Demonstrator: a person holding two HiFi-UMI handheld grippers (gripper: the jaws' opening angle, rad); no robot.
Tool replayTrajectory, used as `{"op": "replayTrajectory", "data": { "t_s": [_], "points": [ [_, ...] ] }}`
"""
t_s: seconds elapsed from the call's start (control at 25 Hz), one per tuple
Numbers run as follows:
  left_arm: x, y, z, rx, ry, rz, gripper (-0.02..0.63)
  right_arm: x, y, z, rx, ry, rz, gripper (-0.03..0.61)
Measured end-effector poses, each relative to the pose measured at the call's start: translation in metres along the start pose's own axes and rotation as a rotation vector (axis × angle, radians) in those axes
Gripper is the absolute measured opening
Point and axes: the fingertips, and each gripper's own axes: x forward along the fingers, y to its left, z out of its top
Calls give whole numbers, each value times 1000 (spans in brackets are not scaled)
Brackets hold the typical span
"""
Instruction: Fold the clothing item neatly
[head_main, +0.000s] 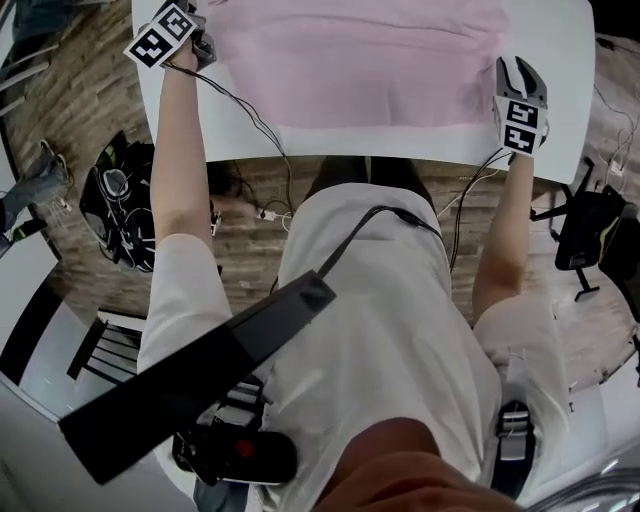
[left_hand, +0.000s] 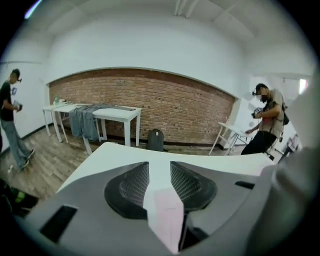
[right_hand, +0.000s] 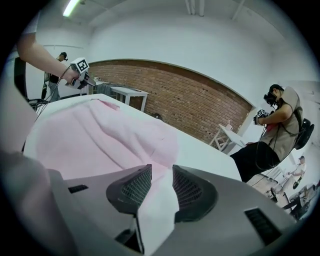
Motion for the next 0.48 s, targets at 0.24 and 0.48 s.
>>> {"op": "replayTrajectory", "data": {
  "t_s": [0.24, 0.48],
  "points": [
    [-27, -17, -39, 179, 82, -91, 124, -4, 28, -35, 41, 65, 94, 127],
    [-75, -118, -174, 474, 194, -406, 124, 12, 76, -52, -5, 25, 242, 126]
  ]
}}
